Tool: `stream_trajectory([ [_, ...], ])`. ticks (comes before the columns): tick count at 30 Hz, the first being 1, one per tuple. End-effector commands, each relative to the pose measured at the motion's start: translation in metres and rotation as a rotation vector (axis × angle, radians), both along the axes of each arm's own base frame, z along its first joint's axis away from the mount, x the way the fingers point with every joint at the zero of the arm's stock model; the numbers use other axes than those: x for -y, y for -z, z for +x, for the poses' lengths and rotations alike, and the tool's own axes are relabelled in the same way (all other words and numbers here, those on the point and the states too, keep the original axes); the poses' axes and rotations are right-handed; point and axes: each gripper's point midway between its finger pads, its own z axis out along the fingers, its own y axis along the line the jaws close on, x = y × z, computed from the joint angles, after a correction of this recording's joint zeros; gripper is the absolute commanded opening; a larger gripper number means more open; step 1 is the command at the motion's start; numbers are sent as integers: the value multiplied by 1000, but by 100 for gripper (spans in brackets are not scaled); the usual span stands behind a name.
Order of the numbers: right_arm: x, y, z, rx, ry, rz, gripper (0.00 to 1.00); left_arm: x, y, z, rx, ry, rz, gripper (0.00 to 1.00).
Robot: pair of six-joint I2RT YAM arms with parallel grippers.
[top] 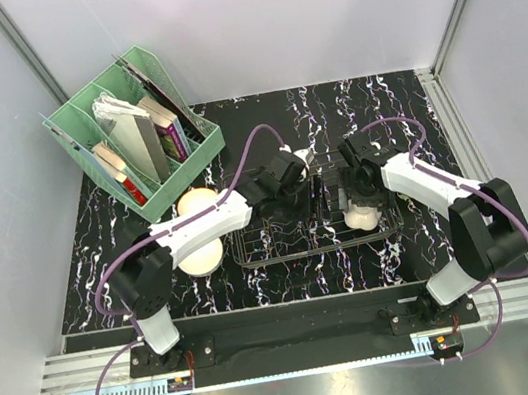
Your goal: Unload the bowls from the dish rack
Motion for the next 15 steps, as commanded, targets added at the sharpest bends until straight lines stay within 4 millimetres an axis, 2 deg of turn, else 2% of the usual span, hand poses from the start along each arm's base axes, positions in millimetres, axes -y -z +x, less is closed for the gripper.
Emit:
stream_trajectory([
  [1,-11,8,6,15,-6,45,86,2,-10,-1,26,10,-33,64],
  [8,-16,8,4,13,-28,71,81,4,-3,-2,14,17,-29,64],
  [15,-27,5,1,9,-29,135,77,18,-6,2,-14,25,-86,64],
])
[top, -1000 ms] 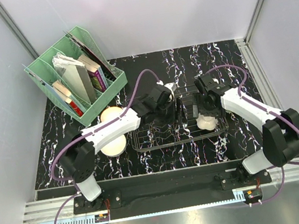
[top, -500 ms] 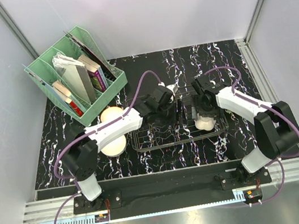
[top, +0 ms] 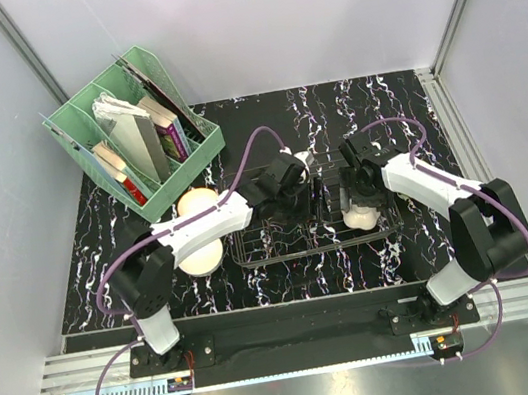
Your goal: Unload the bowls from the dish rack
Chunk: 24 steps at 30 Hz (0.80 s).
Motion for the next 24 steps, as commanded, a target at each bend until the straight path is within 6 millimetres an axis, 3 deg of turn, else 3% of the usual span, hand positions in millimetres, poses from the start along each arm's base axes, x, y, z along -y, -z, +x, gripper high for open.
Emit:
stream_trajectory([
  [1,-28,4,2,8,-17,141,76,23,-17,4,-12,30,-112,64],
  [4,-30,6,1,-3,-17,152,67,29,-22,8,-20,30,-137,64],
  [10,-31,9,-2,-17,-22,156,58,30,-20,15,-22,2,-128,65],
  [24,-41,-10,-3,23,-35,229,56,48,15,24,-165,-15,-164,69],
])
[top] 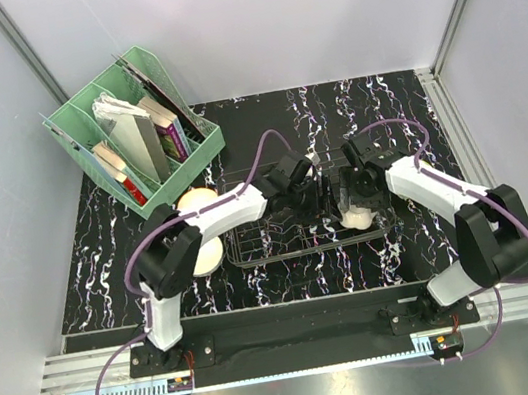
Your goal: Unload the bowls from the dish rack
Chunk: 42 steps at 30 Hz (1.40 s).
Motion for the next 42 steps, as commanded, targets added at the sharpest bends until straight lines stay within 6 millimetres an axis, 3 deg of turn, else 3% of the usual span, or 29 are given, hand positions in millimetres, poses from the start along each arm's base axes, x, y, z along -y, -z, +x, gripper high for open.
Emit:
stream_trajectory([
  [1,-33,-7,-2,1,-24,171,56,19,-9,8,-40,2,-102,69],
  [6,-38,-23,1,46,-19,220,60,21,2,13,-103,-41,-181,72],
  [9,-38,-26,0,57,-13,224,63,18,12,14,-111,-61,-169,72],
  [10,-38,-27,0,57,-13,228,68,17,16,14,-111,-65,-160,72],
  [15,-39,-39,-6,91,-6,262,72,16,20,15,-104,-74,-158,72],
  [28,-34,-95,-1,276,34,320,71,18,-24,23,-4,-85,-243,72],
  [38,-32,-108,-2,310,40,329,70,31,-23,29,7,-69,-243,72],
  [39,-33,-110,-2,315,40,335,70,33,-15,28,-9,-64,-234,72],
  [42,-31,-123,-3,358,38,345,70,40,-20,27,-7,-50,-256,71],
])
